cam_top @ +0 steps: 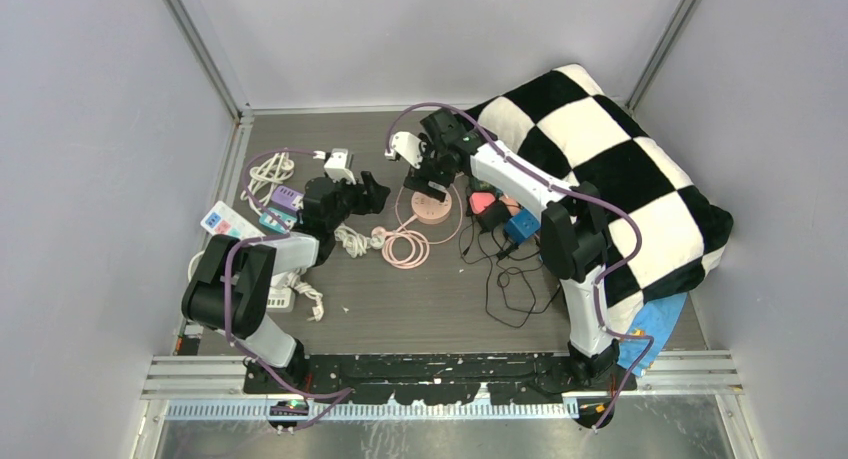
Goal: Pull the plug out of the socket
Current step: Remove the plug from the socket.
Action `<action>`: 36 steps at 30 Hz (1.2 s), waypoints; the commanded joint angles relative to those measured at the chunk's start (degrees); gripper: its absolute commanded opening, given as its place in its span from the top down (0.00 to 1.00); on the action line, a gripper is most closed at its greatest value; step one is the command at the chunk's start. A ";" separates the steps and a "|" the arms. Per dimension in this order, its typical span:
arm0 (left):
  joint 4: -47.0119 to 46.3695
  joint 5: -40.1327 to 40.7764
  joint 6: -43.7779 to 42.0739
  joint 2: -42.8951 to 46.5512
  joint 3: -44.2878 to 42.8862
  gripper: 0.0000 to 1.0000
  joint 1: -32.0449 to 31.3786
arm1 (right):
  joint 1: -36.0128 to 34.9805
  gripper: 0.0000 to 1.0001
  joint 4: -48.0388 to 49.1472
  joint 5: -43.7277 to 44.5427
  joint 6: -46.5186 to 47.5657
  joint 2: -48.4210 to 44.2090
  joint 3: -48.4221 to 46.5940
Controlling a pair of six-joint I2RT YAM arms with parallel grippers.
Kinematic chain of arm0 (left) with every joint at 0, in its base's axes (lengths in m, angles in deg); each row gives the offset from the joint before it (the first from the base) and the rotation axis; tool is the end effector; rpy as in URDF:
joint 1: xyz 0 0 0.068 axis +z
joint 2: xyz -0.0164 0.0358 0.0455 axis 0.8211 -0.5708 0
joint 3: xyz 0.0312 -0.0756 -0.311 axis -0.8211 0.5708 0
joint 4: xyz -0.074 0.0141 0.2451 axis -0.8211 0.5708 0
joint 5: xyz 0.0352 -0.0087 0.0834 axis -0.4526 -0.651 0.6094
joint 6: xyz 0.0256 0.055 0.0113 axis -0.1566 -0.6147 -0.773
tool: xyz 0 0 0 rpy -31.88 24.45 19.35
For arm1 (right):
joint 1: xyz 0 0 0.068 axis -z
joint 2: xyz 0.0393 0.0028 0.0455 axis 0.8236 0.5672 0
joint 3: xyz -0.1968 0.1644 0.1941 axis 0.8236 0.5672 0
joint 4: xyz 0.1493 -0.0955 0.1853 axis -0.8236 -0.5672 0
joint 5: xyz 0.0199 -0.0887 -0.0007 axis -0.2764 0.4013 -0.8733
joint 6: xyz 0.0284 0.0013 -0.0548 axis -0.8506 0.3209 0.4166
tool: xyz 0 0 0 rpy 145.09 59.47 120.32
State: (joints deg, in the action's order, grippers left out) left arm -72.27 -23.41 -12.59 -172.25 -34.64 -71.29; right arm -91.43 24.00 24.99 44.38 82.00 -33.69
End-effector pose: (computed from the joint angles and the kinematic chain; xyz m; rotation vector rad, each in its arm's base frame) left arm 0.3115 -0.0987 0.2406 0.0636 1.8342 -0.6193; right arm 0.3987 0.2957 0.2897 -1.6046 1.9152 0.0938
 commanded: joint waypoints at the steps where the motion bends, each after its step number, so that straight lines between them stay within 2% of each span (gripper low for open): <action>1: -3.64 -0.76 -0.78 0.03 0.06 0.32 0.37 | 0.33 0.14 -0.38 -0.41 0.30 0.48 -2.96; 10: -4.23 -1.53 -0.78 -0.68 -0.05 0.32 0.48 | 0.59 0.17 -0.46 -0.03 0.06 3.85 -5.38; 17: -4.49 -1.63 -0.78 -0.59 0.13 0.32 0.63 | 1.16 0.27 -0.02 -0.64 0.37 5.17 -4.95; 28: -6.60 -1.87 -0.87 -0.04 1.20 0.32 0.72 | 1.44 0.49 -0.23 -1.91 0.85 6.17 -4.51; 36: -7.53 -2.43 -0.68 -0.01 1.51 0.32 0.76 | 1.51 0.73 -0.64 -2.78 0.68 5.71 -4.04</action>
State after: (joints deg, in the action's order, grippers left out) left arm -75.00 -24.90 -12.57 -172.90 -33.61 -70.90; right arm -90.18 23.06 23.51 45.02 88.54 -36.70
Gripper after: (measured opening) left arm 0.685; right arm 0.329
